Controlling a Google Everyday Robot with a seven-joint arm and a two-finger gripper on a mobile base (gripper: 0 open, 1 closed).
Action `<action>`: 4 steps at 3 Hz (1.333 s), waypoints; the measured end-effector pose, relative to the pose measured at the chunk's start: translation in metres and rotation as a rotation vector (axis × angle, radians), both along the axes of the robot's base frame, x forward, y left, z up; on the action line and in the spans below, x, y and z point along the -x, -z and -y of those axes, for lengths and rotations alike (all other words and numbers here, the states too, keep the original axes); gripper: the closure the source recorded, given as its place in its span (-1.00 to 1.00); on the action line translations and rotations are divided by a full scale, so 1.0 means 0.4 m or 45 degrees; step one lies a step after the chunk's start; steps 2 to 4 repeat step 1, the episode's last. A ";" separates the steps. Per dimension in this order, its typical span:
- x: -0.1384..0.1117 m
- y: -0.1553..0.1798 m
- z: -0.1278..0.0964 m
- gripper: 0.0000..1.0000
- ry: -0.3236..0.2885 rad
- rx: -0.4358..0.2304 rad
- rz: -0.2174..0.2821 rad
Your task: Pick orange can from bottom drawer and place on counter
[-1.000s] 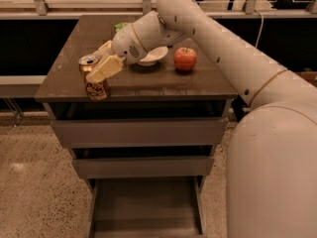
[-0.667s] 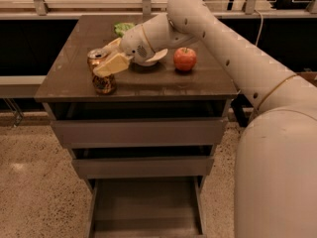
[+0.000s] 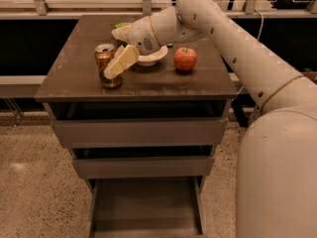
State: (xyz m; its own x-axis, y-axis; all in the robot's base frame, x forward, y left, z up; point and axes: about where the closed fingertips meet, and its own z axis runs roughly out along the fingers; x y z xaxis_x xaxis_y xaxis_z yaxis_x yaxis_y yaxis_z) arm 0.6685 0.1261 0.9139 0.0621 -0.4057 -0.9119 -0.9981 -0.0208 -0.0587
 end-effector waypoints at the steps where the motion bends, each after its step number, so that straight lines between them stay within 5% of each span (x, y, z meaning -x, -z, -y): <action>1: 0.000 0.000 0.000 -1.00 0.000 0.000 0.000; 4: 0.000 0.000 0.000 -1.00 0.000 0.000 0.000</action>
Offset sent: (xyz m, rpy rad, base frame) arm 0.0000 0.0000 0.0000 0.0000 0.0000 0.0000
